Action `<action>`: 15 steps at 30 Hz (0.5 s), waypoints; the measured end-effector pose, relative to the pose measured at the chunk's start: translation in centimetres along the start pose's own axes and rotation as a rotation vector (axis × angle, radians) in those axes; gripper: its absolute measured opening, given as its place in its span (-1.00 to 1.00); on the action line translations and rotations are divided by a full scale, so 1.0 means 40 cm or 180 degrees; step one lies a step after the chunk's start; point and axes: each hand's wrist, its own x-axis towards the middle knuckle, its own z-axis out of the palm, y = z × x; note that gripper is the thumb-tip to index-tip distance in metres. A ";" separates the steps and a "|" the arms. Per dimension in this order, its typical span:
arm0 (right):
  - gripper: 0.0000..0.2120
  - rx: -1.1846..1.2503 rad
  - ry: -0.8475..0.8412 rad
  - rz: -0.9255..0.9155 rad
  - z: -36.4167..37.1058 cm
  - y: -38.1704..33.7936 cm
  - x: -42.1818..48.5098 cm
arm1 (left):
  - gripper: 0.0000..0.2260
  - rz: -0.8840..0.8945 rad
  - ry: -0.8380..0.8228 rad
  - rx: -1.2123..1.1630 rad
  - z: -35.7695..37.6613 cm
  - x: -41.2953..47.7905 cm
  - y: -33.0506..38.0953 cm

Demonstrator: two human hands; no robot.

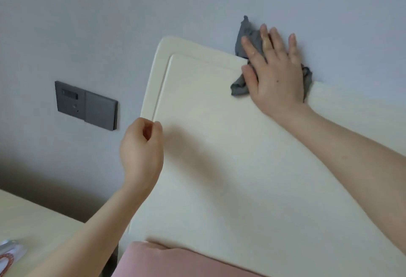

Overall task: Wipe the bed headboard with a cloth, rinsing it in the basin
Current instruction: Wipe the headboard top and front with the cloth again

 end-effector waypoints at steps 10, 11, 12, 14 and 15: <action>-0.64 0.0223 -0.0461 -0.1460 0.057 -0.159 -0.293 | -0.79 0.0457 -0.0178 0.0141 0.003 0.015 0.123; -0.63 0.0219 -0.0296 -0.1418 0.058 -0.158 -0.234 | -0.79 0.0478 -0.0087 0.0104 0.004 0.027 0.138; -0.61 0.0231 -0.0132 -0.1315 0.059 -0.162 -0.173 | -0.79 0.0526 -0.0007 0.0097 0.004 0.037 0.150; -0.56 0.0268 0.0108 -0.1070 0.055 -0.190 -0.076 | -0.80 0.0739 0.0043 0.0250 0.010 0.048 0.158; -0.55 0.0328 0.0149 -0.0990 0.051 -0.206 -0.050 | -0.81 0.0934 0.0042 0.0407 0.015 0.050 0.155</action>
